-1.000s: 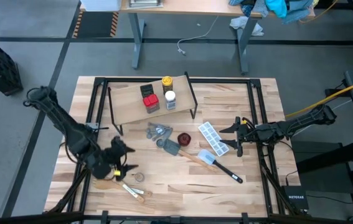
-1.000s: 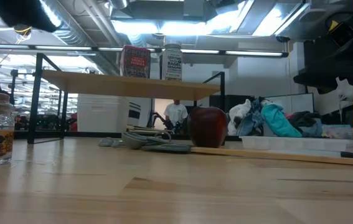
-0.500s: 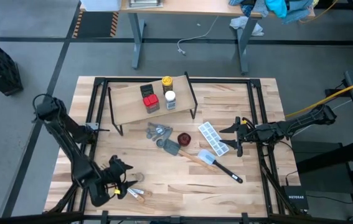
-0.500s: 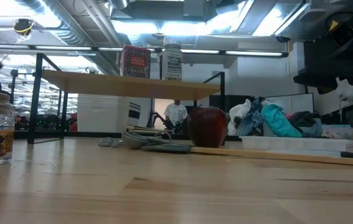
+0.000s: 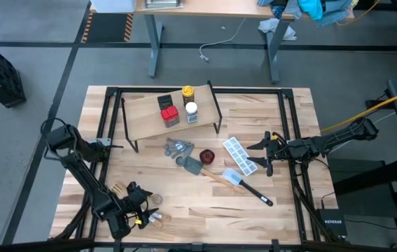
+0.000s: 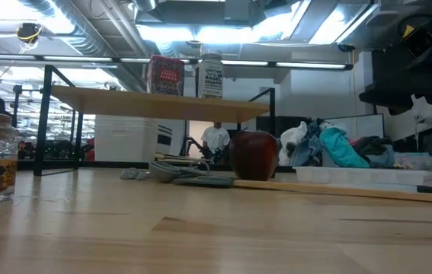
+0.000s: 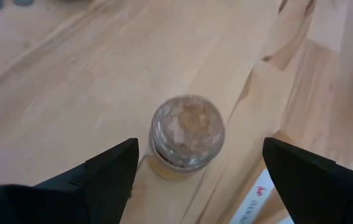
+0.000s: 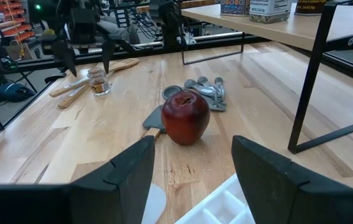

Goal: Shelf spices
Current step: Put the brown seasoning bottle on the shelf

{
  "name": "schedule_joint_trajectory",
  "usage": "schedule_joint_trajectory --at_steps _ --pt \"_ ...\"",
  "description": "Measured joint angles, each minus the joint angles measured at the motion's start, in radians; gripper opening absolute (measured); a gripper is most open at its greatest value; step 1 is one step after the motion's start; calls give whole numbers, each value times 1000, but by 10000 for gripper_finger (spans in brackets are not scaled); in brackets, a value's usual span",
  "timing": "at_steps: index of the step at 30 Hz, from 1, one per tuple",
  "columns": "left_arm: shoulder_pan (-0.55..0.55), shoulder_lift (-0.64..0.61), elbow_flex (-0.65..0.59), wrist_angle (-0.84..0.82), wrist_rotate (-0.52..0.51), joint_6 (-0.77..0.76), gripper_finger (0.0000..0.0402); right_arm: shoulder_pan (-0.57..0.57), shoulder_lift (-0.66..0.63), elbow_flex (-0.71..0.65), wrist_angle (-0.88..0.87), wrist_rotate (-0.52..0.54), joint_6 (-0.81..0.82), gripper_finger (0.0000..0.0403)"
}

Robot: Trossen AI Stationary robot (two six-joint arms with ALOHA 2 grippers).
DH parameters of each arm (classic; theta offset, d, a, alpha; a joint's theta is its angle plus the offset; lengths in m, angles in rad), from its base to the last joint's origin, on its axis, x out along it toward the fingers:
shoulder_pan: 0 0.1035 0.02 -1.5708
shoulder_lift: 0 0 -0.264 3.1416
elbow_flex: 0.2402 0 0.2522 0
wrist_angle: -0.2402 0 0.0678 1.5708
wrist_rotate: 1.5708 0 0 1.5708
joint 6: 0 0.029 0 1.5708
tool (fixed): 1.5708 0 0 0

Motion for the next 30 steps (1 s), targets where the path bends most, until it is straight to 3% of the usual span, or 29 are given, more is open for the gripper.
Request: schedule_joint_trajectory --at_steps 13,23,26,30 --pt "48 137 0 116 2 57 335 0 0 0 0 0 0 221" --pt "91 149 0 114 -26 108 334 0 0 0 0 0 0 221" --pt "96 149 0 112 -37 117 316 0 0 0 0 0 0 221" --pt "108 149 0 113 -43 112 259 0 0 0 0 0 0 221"
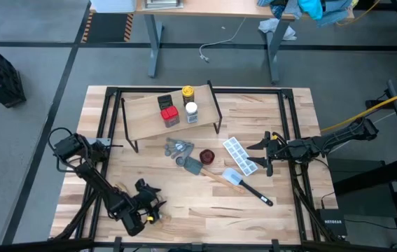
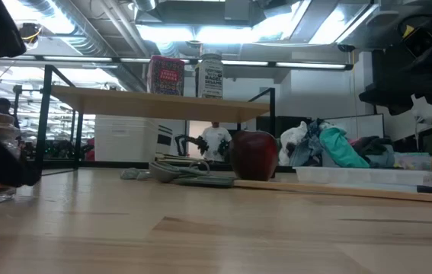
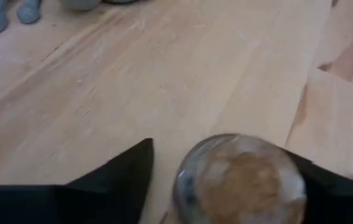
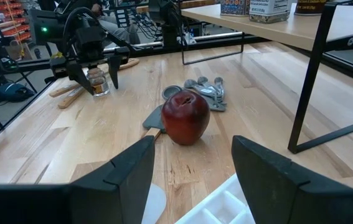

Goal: Shelf spices
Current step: Put the brown seasoning bottle on the shelf

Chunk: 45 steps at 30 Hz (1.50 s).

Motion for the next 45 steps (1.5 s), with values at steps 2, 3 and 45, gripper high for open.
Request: schedule_joint_trajectory --at_steps 2,3,45 --pt "6 0 0 -1 -2 -7 220 0 0 0 0 0 0 221" --pt "9 0 0 -1 -2 -10 198 0 0 0 0 0 0 221" --pt "560 -826 1 -268 234 857 167 0 0 0 0 0 0 221"
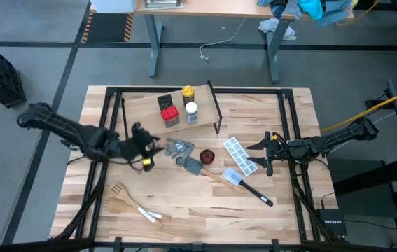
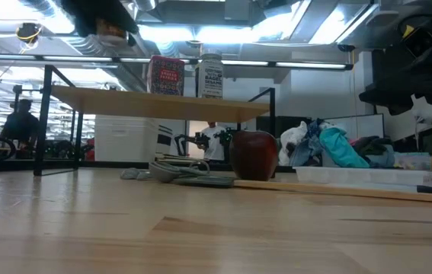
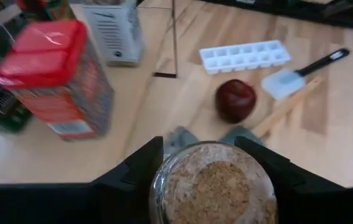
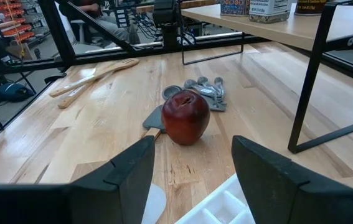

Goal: Shelf spices
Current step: Put the brown seasoning bottle on the shelf

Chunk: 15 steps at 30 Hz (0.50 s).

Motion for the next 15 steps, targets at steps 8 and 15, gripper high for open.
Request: schedule_joint_trajectory --at_steps 8,15 --pt "279 -44 0 -24 194 201 167 0 0 0 0 0 0 221" --pt "454 -46 0 -105 362 267 167 0 0 0 0 0 0 221"
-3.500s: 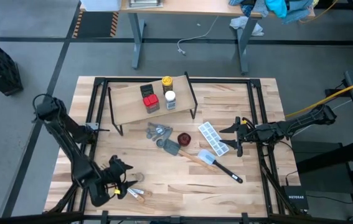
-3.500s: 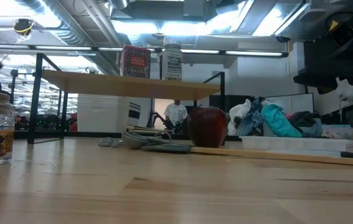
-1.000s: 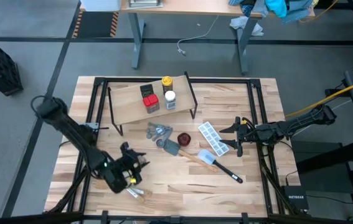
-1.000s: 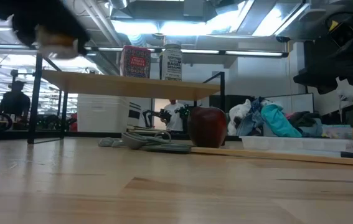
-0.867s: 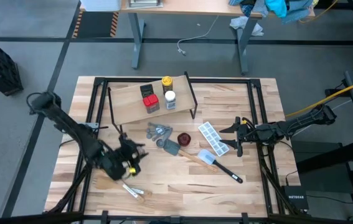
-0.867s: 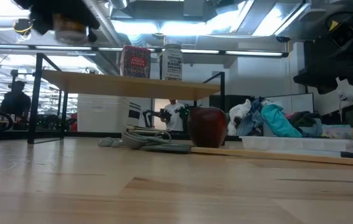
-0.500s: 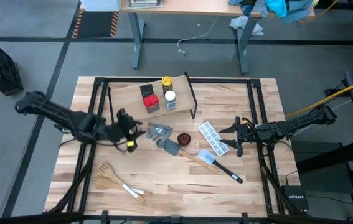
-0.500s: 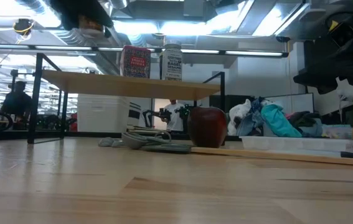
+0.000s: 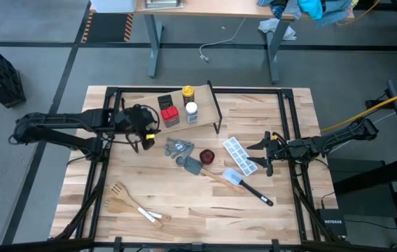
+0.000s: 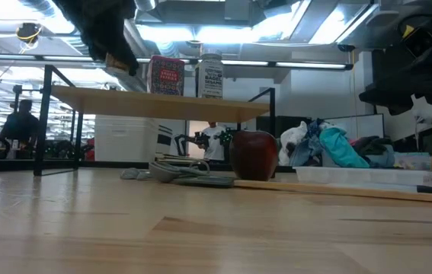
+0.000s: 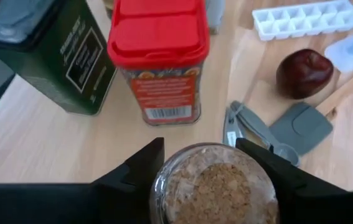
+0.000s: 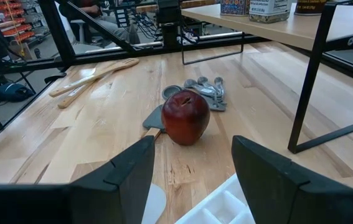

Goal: Shelf spices
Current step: Put the brown seasoning bottle on the shelf

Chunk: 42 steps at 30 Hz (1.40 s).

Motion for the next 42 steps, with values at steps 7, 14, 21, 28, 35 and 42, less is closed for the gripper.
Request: schedule_joint_trajectory --at_steps 7,14,21,28,35,42 --pt "99 0 0 -12 60 83 167 0 0 0 0 0 0 221" --pt "149 38 0 -11 100 99 167 0 0 0 0 0 0 221" --pt "170 107 0 2 110 99 167 0 0 0 0 0 0 221" --pt "182 113 0 6 130 95 167 0 0 0 0 0 0 221" --pt "182 113 -1 -7 106 95 206 0 0 0 0 0 0 221" --pt "182 113 -1 -8 104 100 250 0 0 0 0 0 0 221"
